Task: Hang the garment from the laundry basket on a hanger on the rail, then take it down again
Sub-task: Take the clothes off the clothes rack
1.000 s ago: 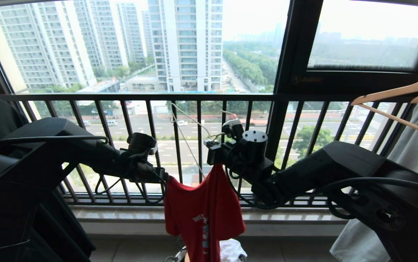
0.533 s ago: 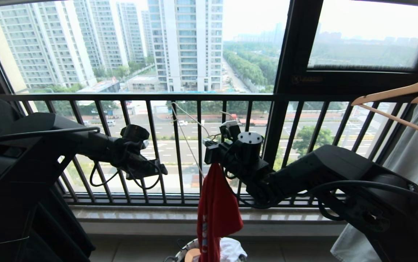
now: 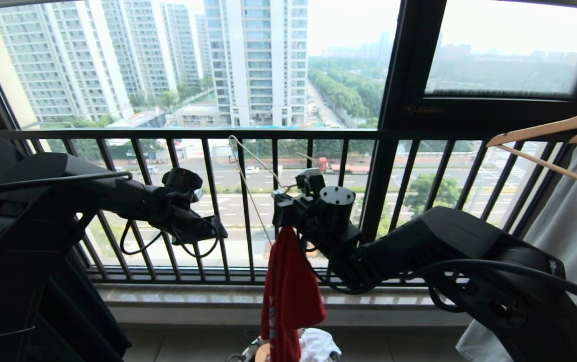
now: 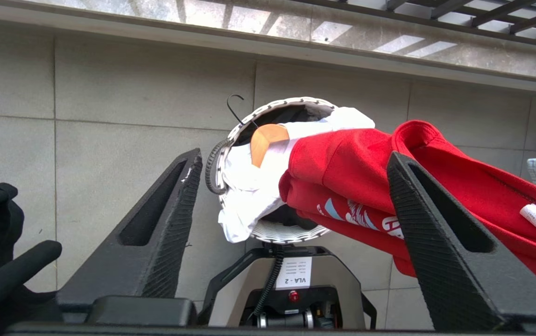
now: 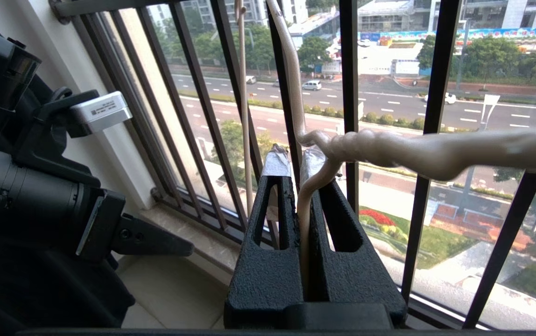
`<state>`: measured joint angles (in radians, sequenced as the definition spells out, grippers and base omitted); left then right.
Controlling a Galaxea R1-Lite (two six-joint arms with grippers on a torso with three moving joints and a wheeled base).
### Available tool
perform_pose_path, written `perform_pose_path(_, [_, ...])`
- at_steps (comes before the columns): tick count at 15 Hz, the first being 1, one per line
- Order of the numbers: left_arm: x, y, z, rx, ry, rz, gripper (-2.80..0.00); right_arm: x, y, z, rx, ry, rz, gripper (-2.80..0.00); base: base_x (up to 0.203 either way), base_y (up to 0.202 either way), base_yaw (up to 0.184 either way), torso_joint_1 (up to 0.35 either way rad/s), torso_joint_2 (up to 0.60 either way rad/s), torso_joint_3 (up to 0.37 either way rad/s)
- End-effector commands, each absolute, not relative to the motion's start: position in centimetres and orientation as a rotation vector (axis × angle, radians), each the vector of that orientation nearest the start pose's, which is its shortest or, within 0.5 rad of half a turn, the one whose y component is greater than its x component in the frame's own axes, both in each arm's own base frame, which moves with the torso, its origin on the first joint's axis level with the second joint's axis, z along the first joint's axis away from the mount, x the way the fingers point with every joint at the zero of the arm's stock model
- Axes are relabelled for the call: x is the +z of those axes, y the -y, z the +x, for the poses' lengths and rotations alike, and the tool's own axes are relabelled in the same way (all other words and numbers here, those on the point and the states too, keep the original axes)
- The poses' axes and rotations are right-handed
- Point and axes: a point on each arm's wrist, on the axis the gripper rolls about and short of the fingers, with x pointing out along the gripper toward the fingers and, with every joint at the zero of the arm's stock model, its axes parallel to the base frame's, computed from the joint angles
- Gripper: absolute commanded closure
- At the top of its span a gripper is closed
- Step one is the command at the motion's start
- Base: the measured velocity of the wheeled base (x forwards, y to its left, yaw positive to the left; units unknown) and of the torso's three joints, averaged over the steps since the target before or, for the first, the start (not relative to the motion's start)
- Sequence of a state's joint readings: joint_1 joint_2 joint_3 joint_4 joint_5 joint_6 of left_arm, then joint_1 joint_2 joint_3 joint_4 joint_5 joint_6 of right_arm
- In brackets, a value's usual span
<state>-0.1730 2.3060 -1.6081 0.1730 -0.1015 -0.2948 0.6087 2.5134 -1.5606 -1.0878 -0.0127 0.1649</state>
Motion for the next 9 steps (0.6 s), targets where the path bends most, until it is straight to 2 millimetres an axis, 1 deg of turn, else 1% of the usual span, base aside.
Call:
perform_pose_path(1, [9.7,7.9,44.1,-0.13,-0.887,-0.248,0.0,9.8,-30.0,41.9,0.573,0.137,0.226,0.0,0.0,0.0,0.0,0.0,0.0,0.0])
perform_pose_path(4, [10.3,7.9,44.0,-0.129,-0.875,-0.257,0.0,9.3,-30.8,42.2,0.514,0.183,0.241,0.0,0.0,0.0,0.0,0.0,0.0,0.0])
perform_pose_path(6, [10.3,7.9,44.0,-0.129,-0.876,-0.257,0.0,9.8,-31.1,42.3,0.498,0.21,0.254,0.0,0.0,0.0,0.0,0.0,0.0,0.0])
perform_pose_path(9, [10.7,7.9,43.7,-0.146,-0.876,-0.272,0.0,9.8,-31.8,42.8,0.437,0.252,0.281,0.0,0.0,0.0,0.0,0.0,0.0,0.0])
